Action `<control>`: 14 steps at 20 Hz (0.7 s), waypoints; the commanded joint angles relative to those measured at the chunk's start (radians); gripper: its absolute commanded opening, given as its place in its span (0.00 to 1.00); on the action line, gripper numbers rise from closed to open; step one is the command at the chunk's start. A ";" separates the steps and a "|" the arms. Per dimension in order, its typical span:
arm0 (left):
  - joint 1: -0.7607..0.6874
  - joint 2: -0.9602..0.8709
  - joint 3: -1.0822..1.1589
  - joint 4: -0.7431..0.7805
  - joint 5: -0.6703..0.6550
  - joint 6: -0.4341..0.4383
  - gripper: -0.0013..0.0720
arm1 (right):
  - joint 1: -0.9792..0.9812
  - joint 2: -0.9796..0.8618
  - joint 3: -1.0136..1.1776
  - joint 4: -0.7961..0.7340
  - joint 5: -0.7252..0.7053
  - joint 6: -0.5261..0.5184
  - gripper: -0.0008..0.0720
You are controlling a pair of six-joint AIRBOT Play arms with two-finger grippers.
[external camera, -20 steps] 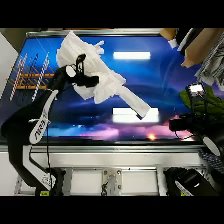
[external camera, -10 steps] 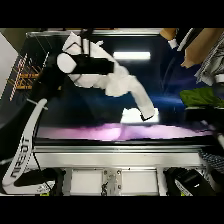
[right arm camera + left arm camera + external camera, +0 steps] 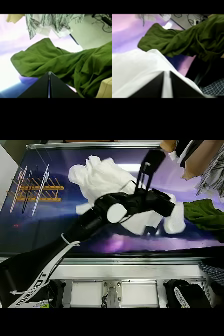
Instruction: Fold the clothes and pants, and hang the long-sleeved shirts on hangers.
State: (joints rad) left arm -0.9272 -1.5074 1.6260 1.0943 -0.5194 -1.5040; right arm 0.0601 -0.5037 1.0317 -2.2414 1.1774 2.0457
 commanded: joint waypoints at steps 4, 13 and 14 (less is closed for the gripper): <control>0.143 0.001 0.000 0.005 -0.139 -0.015 0.95 | -0.026 -0.023 -0.001 0.048 -0.010 0.049 0.60; 0.760 -0.005 -0.230 0.002 -0.323 -0.071 0.95 | -0.027 -0.172 -0.001 0.436 -0.011 -0.208 0.59; 0.806 -0.019 -0.264 -0.006 -0.304 -0.088 0.95 | -0.027 -0.194 -0.001 0.488 -0.011 -0.242 0.62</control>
State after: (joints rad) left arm -0.2802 -1.5127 1.4601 1.0996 -0.8303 -1.5501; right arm 0.0334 -0.6445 1.0309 -1.9285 1.1660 1.9263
